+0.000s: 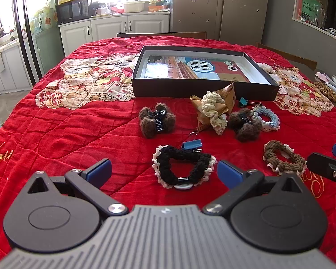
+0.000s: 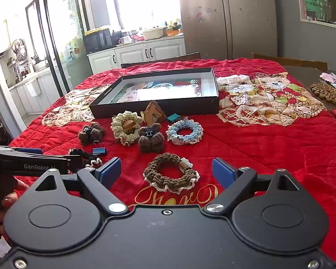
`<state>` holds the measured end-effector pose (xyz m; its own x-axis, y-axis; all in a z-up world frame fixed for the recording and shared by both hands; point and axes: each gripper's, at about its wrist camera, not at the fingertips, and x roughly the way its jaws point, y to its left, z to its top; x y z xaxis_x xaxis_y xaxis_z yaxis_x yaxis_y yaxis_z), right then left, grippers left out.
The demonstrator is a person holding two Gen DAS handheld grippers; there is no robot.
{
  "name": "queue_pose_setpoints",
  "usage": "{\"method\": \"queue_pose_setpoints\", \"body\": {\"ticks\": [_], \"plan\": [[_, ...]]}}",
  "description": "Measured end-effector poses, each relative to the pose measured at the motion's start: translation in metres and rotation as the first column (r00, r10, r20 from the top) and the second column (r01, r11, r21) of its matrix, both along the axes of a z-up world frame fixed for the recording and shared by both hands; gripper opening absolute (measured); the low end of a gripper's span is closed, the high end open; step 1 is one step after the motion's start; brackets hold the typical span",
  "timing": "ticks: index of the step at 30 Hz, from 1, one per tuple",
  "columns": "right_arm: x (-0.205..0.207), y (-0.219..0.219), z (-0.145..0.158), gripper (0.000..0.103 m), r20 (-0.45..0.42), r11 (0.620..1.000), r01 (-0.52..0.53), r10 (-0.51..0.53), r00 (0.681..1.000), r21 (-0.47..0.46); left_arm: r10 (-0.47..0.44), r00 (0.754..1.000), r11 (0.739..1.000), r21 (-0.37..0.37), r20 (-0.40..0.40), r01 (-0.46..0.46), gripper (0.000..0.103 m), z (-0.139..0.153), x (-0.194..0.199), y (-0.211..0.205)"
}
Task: Organize objects
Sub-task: 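Grasp black lace scrunchie with left tool while right tool grasps brown crochet ring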
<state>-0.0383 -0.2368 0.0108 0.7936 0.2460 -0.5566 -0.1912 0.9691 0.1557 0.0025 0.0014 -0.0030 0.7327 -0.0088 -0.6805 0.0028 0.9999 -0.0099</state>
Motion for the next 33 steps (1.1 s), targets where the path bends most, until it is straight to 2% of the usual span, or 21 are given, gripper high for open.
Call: {"method": "queue_pose_setpoints", "body": {"ticks": [19,25,33], "plan": [[0.012,-0.006,-0.013,0.076,-0.040,1.000,0.014,-0.014,0.999,0.005,-0.018,0.999,0.999,-0.041,-0.050,0.016,0.102,-0.020,0.020,0.022],[0.019,-0.007,-0.018,0.070,-0.042,1.000,0.028,-0.028,0.999,-0.009,-0.048,0.998,0.997,-0.054,-0.041,0.046,0.097,-0.021,0.023,0.022],[0.034,-0.007,-0.032,0.059,-0.067,0.999,0.032,-0.035,0.997,-0.039,-0.076,0.996,0.994,-0.082,-0.041,0.072,0.085,-0.025,0.027,0.023]]}}
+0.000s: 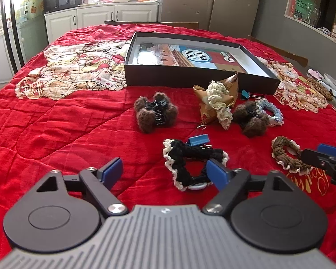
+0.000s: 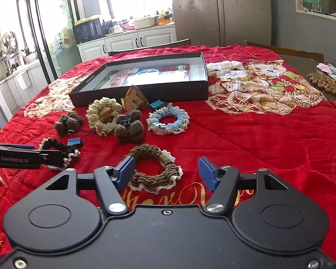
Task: Organize objects
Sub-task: 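Grasp black lace scrunchie with left tool while right tool grasps brown crochet ring, then carry scrunchie with left tool while right tool carries crochet ring into black box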
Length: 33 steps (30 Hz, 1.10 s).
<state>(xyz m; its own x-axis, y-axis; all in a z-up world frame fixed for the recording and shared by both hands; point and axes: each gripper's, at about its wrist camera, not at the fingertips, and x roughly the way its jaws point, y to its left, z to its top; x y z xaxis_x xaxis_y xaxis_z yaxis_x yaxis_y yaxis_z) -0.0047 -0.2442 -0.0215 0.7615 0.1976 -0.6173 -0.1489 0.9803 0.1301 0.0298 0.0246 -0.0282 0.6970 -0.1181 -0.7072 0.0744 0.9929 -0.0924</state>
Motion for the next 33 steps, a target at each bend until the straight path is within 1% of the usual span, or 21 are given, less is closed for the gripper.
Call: {"method": "queue_pose_setpoints", "body": {"ticks": [4,7,9,13,15,18,19,21,25,26,28,33], "plan": [[0.007,0.000,-0.006,0.053,-0.012,1.000,-0.017,0.017,1.000,0.015,-0.007,1.000,1.000,-0.013,0.003,0.007,0.080,0.000,0.002,0.001],[0.008,0.004,-0.008,0.051,-0.013,0.999,-0.035,0.035,0.999,0.001,-0.007,1.000,1.000,-0.022,0.002,0.007,0.074,-0.001,0.003,0.002],[0.009,0.006,-0.010,0.049,-0.023,0.999,-0.049,0.049,0.999,-0.002,-0.004,1.000,1.000,-0.018,-0.006,0.004,0.068,-0.003,0.004,0.003],[0.012,0.009,-0.014,0.045,-0.034,0.998,-0.061,0.061,0.998,-0.009,-0.004,1.000,1.000,-0.017,-0.006,0.004,0.062,-0.005,0.005,0.005],[0.014,0.007,-0.017,0.044,-0.041,0.998,-0.061,0.061,0.997,-0.001,-0.009,1.000,1.000,-0.020,-0.004,0.009,0.051,-0.005,0.005,0.005],[0.016,0.006,-0.018,0.041,-0.049,0.998,-0.062,0.062,0.997,0.006,-0.012,1.000,0.999,-0.035,-0.006,0.012,0.039,-0.005,0.006,0.006],[0.016,0.006,-0.018,0.040,-0.048,0.998,-0.064,0.064,0.997,0.003,-0.012,1.000,0.999,-0.039,-0.007,0.012,0.036,-0.005,0.006,0.007],[0.017,0.007,-0.018,0.036,-0.049,0.998,-0.070,0.069,0.996,-0.004,-0.015,1.000,0.999,-0.048,-0.007,0.015,0.028,-0.004,0.006,0.008],[0.020,0.008,-0.020,0.021,-0.051,0.997,-0.077,0.077,0.996,-0.011,-0.020,1.000,0.998,-0.056,0.000,0.020,0.022,-0.003,0.005,0.008],[0.021,0.009,-0.020,0.018,-0.049,0.997,-0.081,0.080,0.996,-0.016,-0.021,1.000,0.998,-0.059,0.002,0.021,0.019,-0.002,0.005,0.009],[0.021,0.009,-0.020,0.014,-0.048,0.996,-0.087,0.086,0.995,-0.017,-0.028,1.000,0.997,-0.070,0.007,0.028,0.018,-0.001,0.004,0.010],[0.021,0.010,-0.018,0.011,-0.043,0.995,-0.094,0.093,0.995,-0.020,-0.045,0.999,0.997,-0.068,0.028,0.046,0.017,0.005,0.002,0.009]]}}
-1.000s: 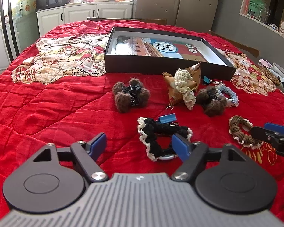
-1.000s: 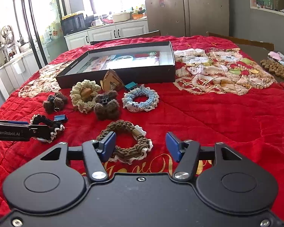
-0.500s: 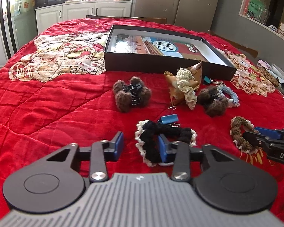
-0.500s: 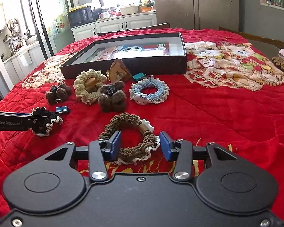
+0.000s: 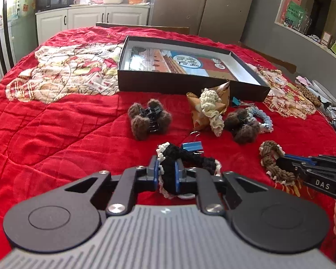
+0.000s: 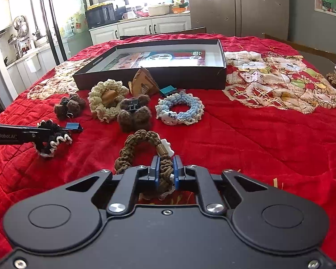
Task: Organize objects
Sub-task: 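Carry scrunchie with left tool while right tool carries crochet ring into black box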
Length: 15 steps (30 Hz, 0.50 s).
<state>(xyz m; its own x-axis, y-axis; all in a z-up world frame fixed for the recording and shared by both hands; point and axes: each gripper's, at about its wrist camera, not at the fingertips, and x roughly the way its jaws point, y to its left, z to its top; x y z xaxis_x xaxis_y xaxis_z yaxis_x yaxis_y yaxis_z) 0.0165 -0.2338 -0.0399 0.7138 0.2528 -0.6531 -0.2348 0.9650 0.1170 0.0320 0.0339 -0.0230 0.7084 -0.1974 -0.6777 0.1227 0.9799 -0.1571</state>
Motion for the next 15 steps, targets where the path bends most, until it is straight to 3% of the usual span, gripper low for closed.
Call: {"method": "queue_pose_setpoints", "body": {"ticks": [15], "plan": [[0.001,0.002,0.031,0.010,0.087,1.000,-0.025,0.024,0.996,0.010,-0.040,0.994,0.999,0.039,0.098,0.037,0.017,0.031,0.003,-0.005]]}}
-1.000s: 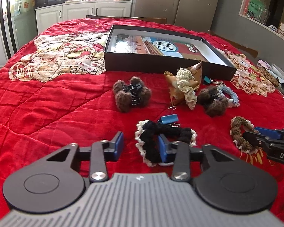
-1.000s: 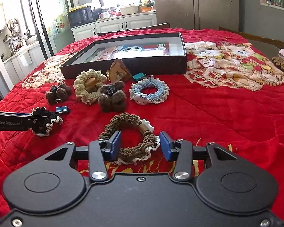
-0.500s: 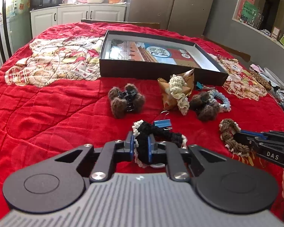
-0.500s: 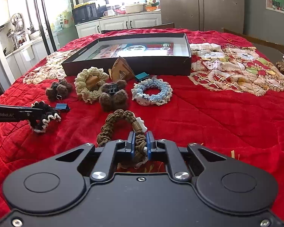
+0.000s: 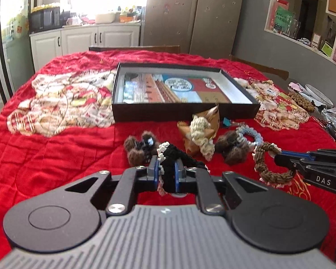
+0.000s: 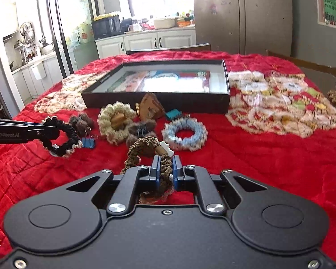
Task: Organize objects
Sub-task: 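Carry scrunchie with left tool while right tool carries crochet ring into black box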
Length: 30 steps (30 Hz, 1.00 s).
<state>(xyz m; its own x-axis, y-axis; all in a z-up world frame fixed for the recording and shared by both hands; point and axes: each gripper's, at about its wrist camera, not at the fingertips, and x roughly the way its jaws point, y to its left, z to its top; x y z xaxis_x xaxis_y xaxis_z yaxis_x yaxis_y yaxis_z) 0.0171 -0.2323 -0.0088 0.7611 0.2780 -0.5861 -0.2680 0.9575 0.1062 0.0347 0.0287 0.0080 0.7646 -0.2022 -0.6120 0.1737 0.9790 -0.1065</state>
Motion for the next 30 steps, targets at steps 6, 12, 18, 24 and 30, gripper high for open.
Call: {"method": "queue_pose_setpoints", "body": {"ticks": [6,12,18,24,30], "plan": [[0.008,0.004,0.018,0.010,0.056,1.000,-0.008,0.007,0.998,0.002,-0.007,0.999,1.000,0.011,0.042,0.007,0.017,0.014,0.010,-0.002],[0.021,0.012,0.036,0.010,0.113,1.000,-0.014,0.015,0.993,-0.009,0.003,0.996,0.999,0.034,0.085,-0.006,0.017,0.026,0.026,-0.003],[0.039,0.016,0.057,0.010,0.162,1.000,-0.012,0.013,0.987,-0.007,0.033,0.991,0.997,0.059,0.128,-0.041,0.017,0.037,0.047,-0.004],[0.066,0.020,0.071,0.010,0.191,1.000,0.010,-0.007,0.982,-0.013,0.056,0.987,0.995,0.071,0.150,-0.067,0.017,0.044,0.074,-0.006],[0.102,0.028,0.072,0.010,0.193,0.998,0.032,-0.022,0.981,-0.047,0.080,0.985,0.993,0.071,0.152,-0.091,0.017,0.045,0.104,-0.010]]}}
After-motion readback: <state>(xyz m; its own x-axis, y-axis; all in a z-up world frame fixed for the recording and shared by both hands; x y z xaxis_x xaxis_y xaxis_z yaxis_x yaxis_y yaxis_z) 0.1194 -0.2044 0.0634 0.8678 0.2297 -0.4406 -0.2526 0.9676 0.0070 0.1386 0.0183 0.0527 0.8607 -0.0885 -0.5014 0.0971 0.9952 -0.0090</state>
